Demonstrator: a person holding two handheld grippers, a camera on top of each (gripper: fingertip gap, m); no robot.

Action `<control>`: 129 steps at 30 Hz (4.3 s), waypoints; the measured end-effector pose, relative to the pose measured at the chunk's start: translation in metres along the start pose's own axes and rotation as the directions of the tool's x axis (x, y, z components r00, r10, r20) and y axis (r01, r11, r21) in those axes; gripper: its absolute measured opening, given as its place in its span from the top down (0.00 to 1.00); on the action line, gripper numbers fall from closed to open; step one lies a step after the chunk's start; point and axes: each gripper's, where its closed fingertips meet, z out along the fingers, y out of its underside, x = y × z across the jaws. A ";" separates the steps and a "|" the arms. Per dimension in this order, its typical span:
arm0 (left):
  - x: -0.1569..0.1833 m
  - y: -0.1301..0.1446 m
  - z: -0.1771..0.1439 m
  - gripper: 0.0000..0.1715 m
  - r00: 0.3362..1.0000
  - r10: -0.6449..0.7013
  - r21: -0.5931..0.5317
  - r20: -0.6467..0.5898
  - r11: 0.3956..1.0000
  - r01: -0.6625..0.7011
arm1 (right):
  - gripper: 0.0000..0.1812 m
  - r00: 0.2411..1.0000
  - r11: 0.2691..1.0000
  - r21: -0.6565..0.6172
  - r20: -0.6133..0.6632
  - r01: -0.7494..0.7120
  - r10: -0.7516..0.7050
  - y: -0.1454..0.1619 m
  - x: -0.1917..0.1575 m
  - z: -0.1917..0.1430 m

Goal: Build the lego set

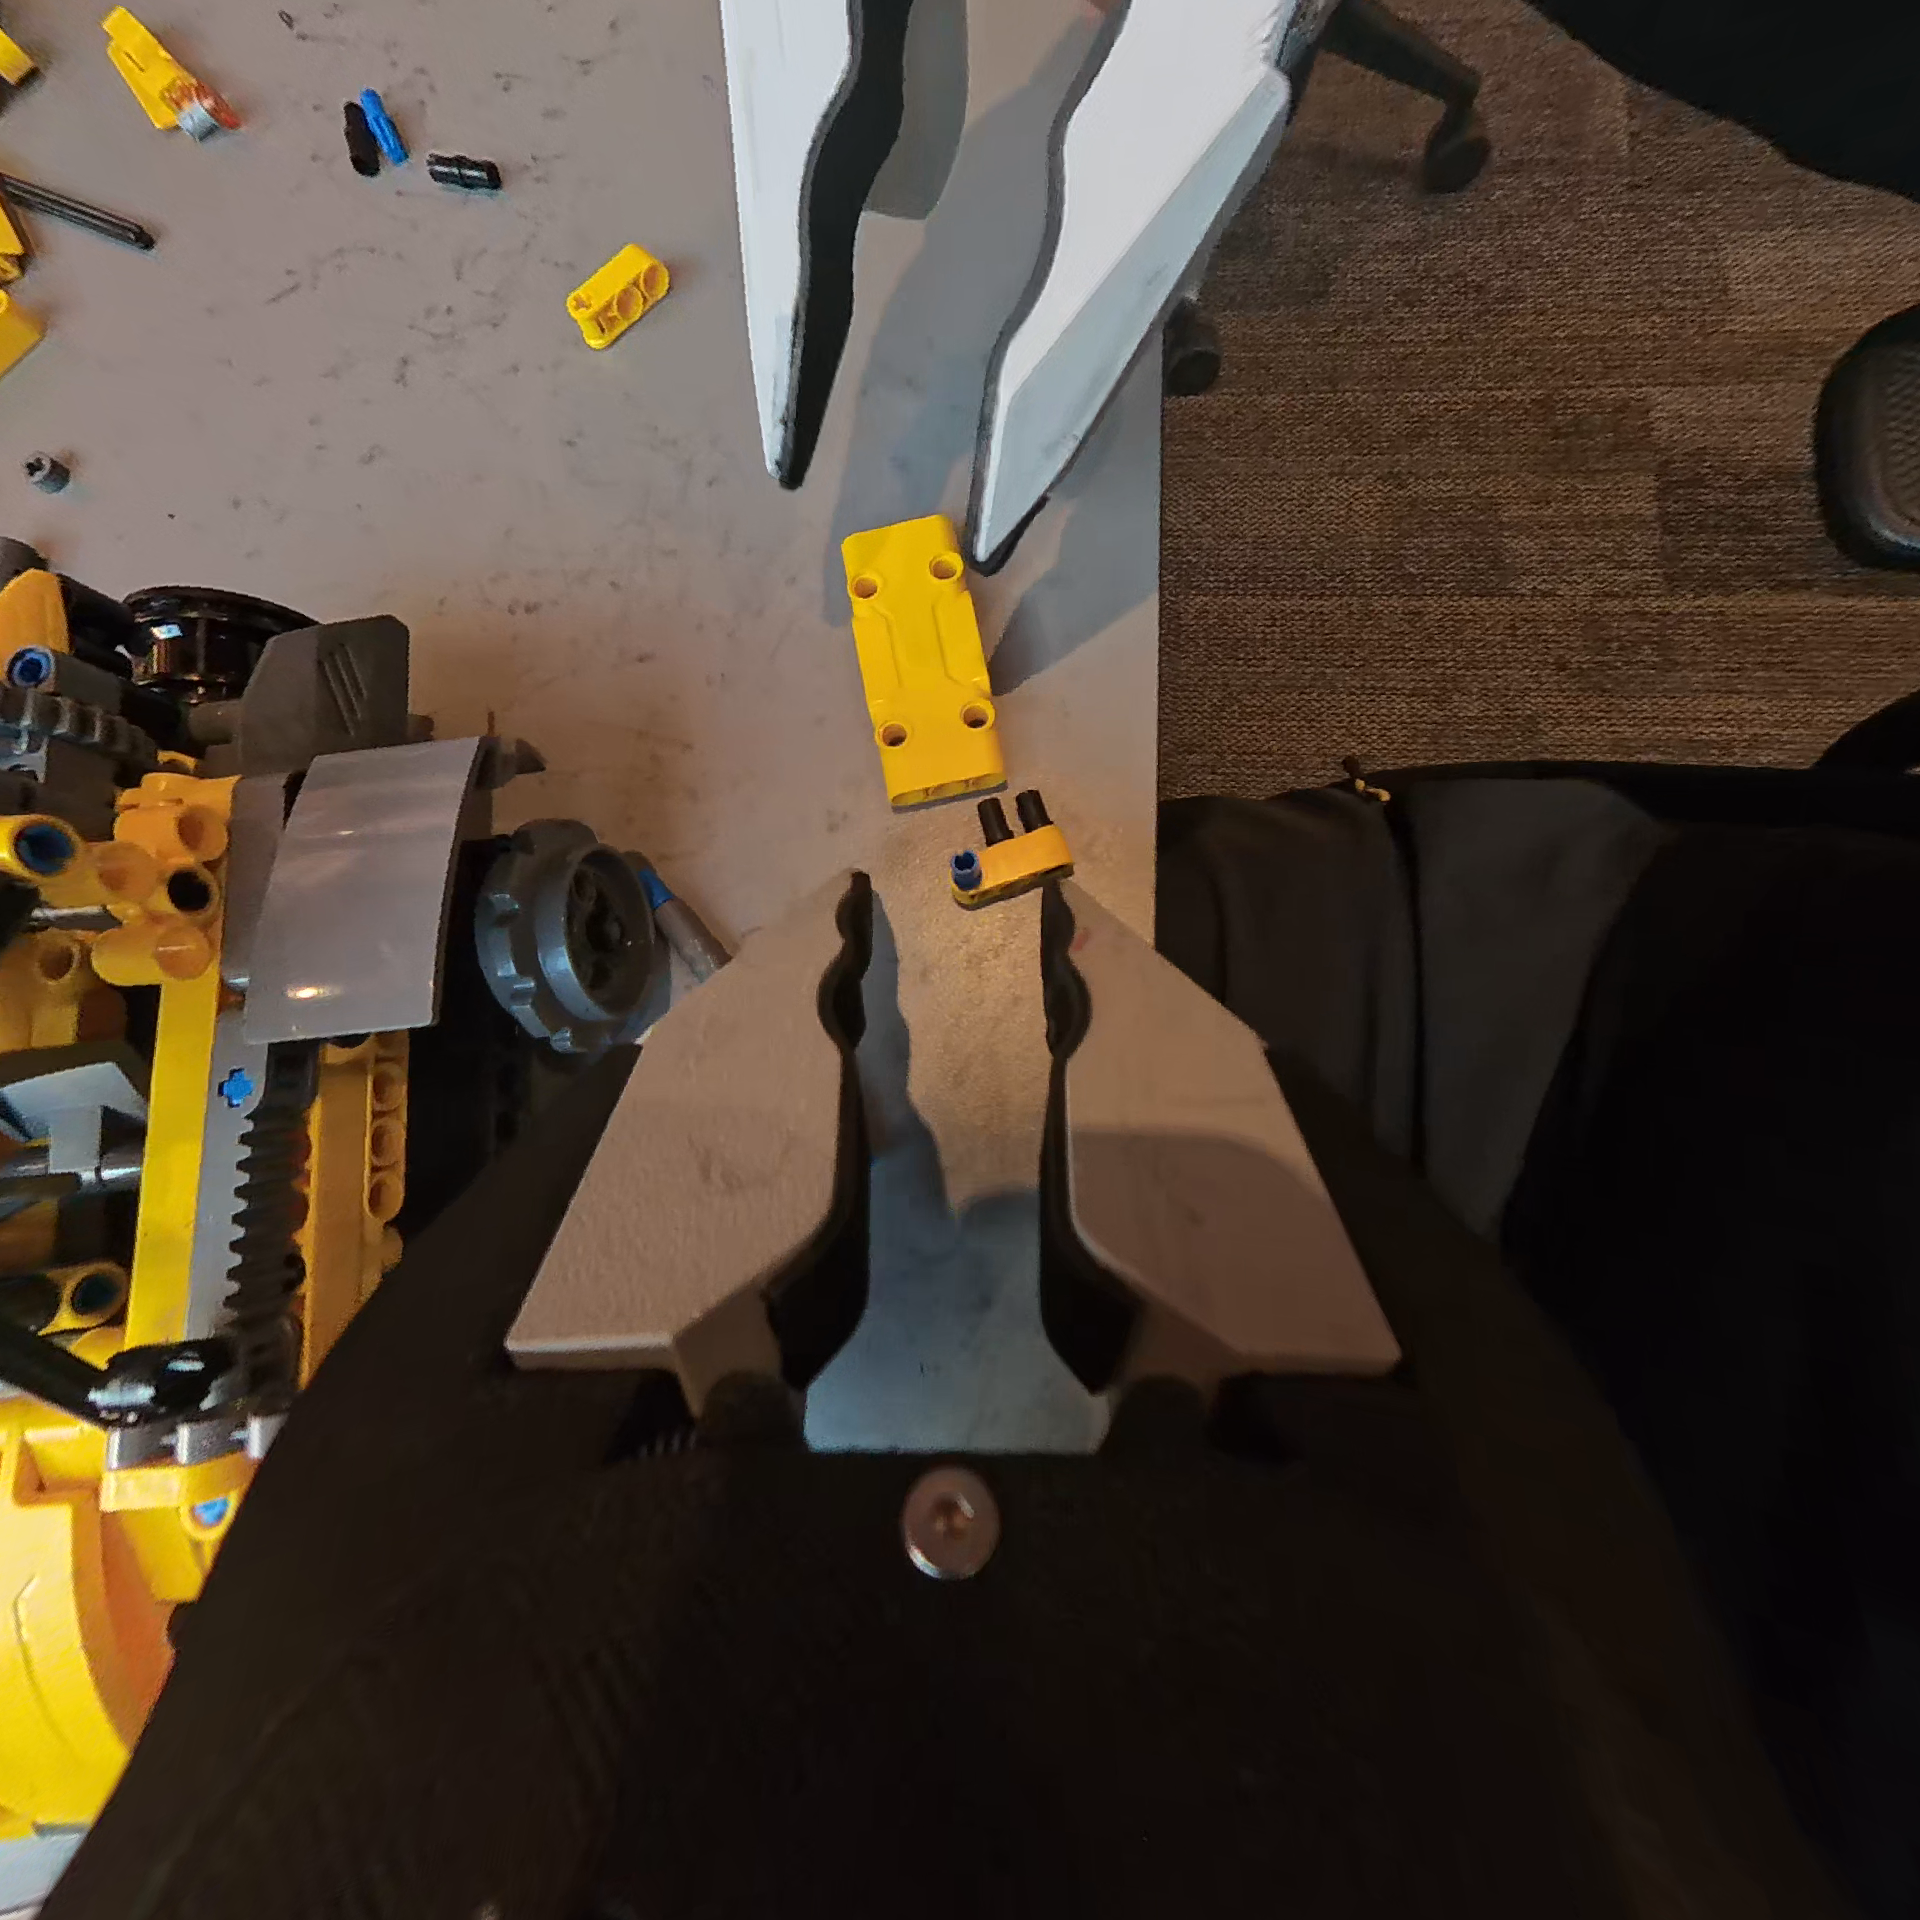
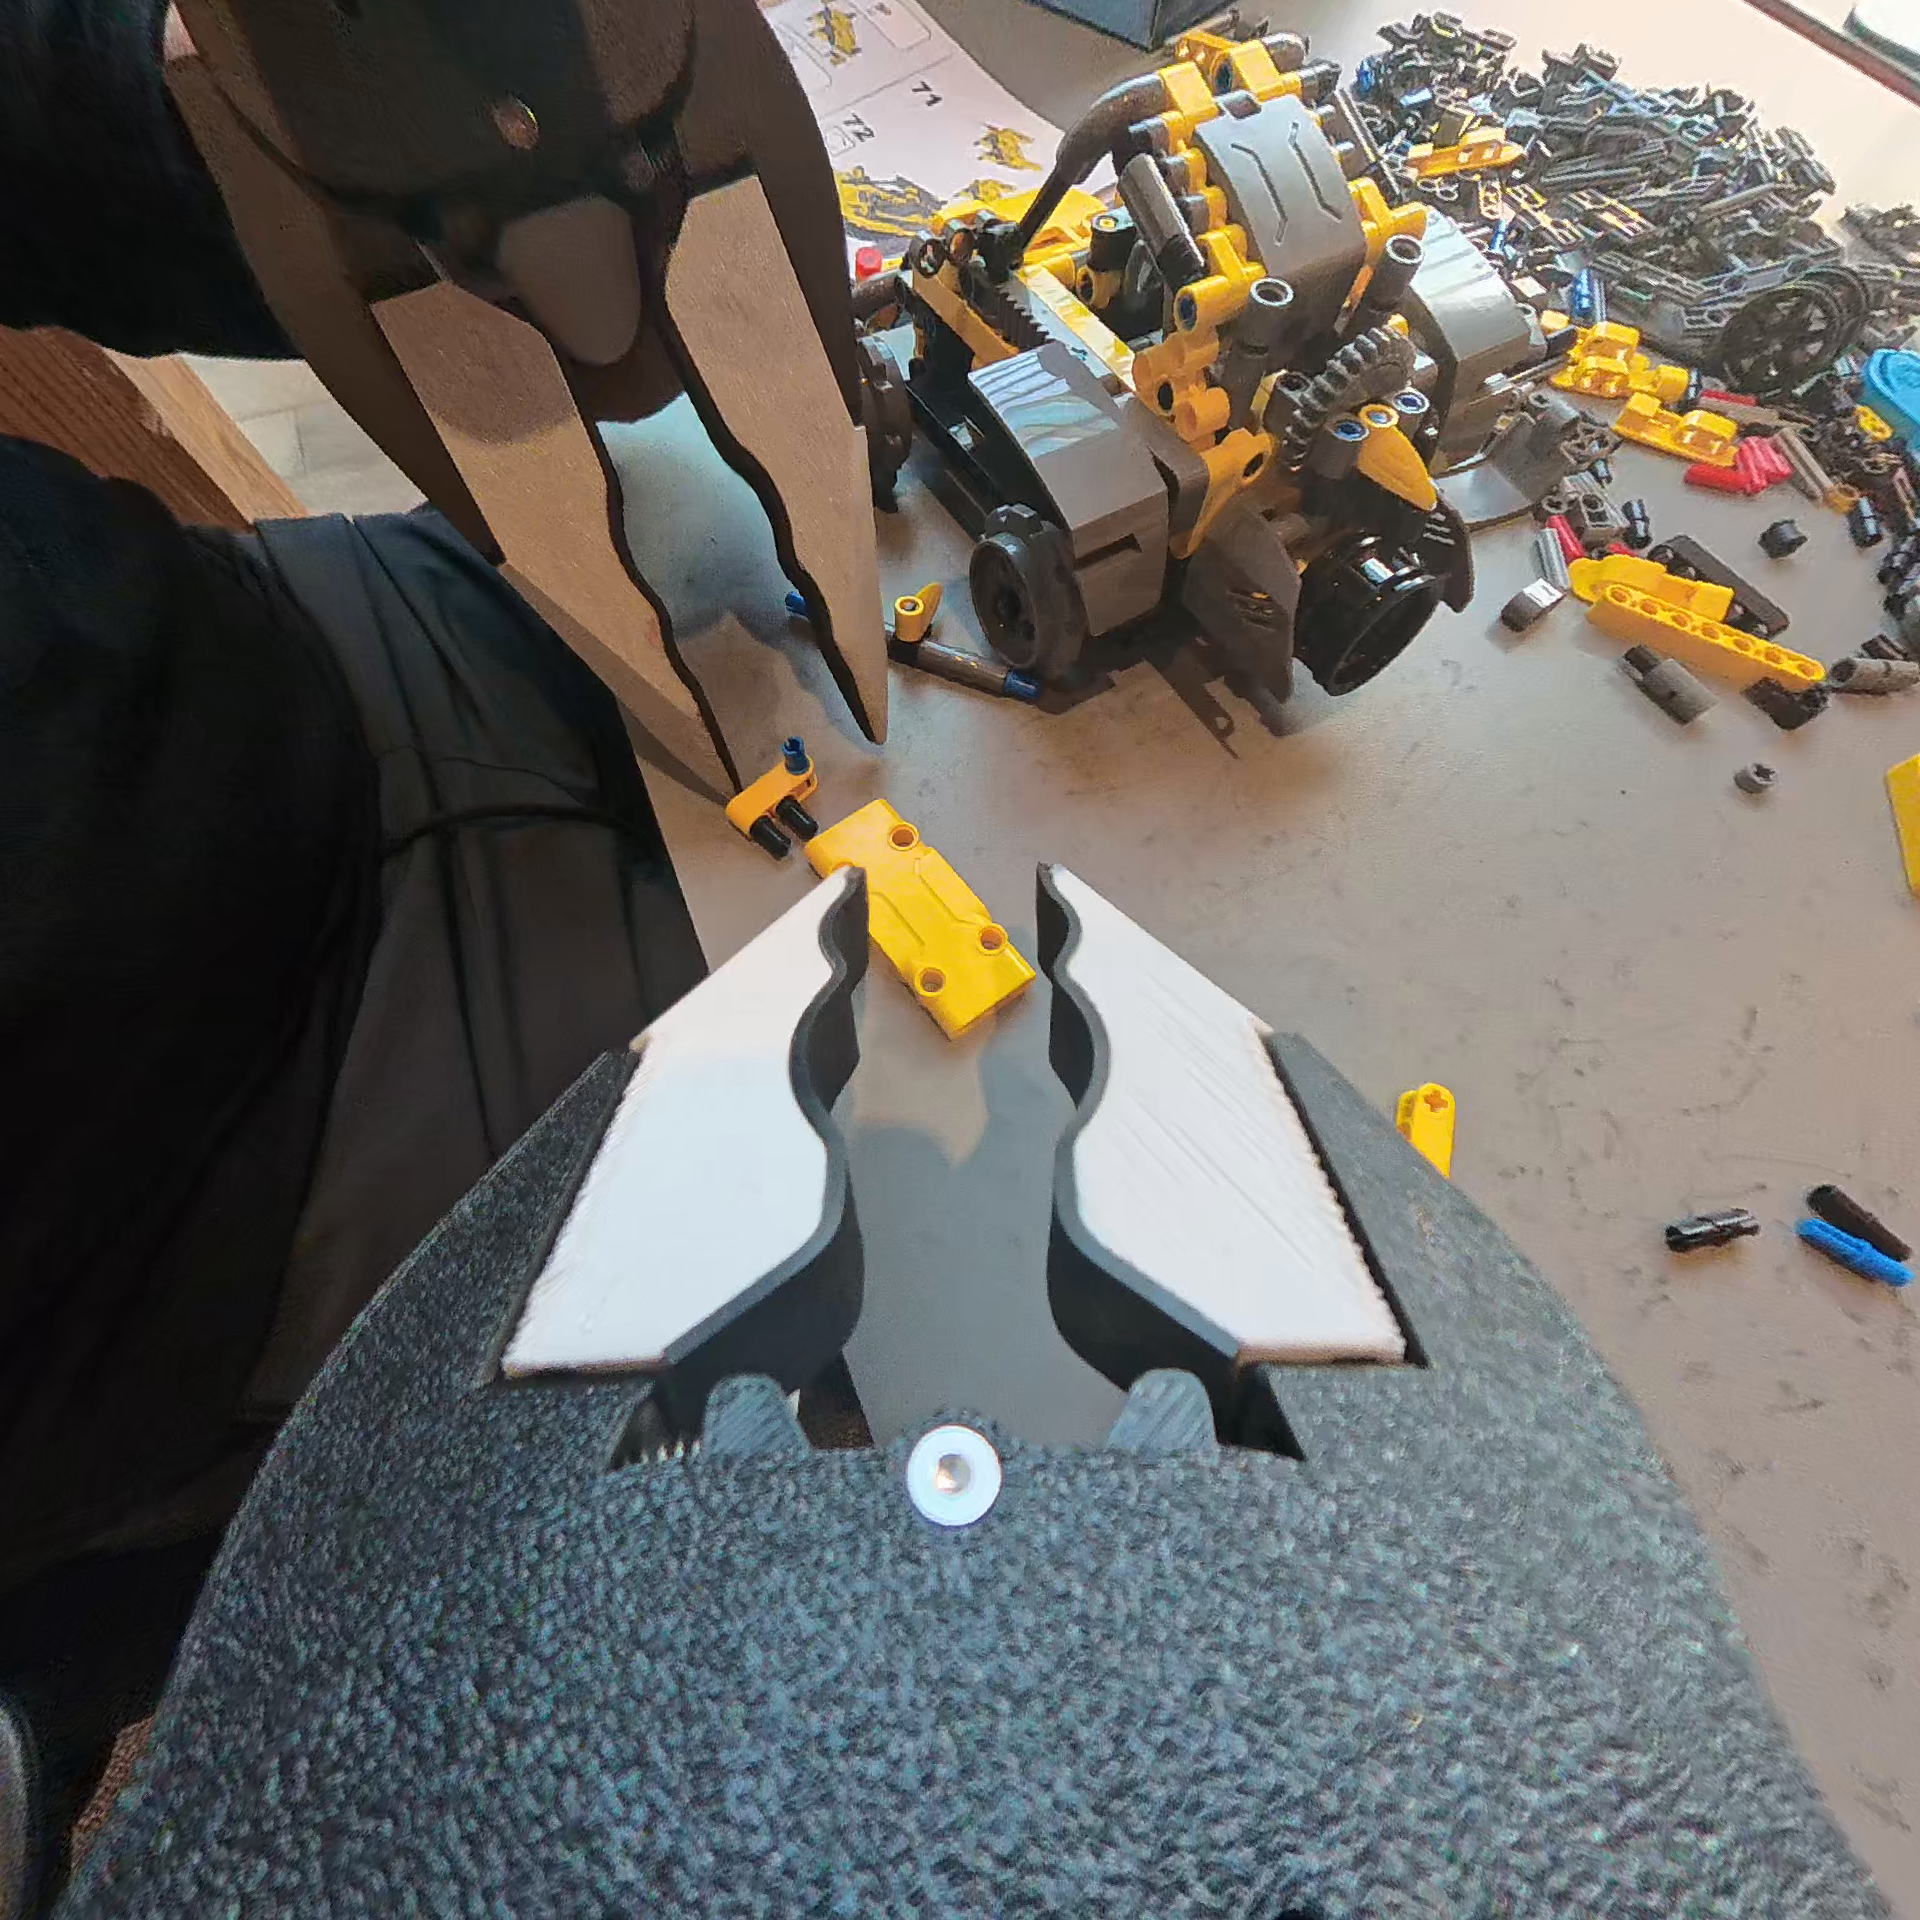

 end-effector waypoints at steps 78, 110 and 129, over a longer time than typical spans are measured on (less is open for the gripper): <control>-0.001 0.005 -0.003 0.89 0.996 -0.079 0.053 0.035 0.996 0.077 | 0.81 0.987 0.989 -0.021 0.056 -0.149 0.150 0.015 -0.006 0.016; -0.004 -0.002 0.004 0.95 0.995 -0.076 0.011 0.068 0.997 0.075 | 0.80 0.984 0.985 0.047 0.078 -0.166 0.163 0.008 -0.007 0.010; 0.006 -0.003 0.001 0.79 1.000 0.007 -0.010 0.023 1.000 -0.006 | 0.75 0.971 0.971 -0.042 -0.042 -0.237 0.235 0.017 -0.003 -0.005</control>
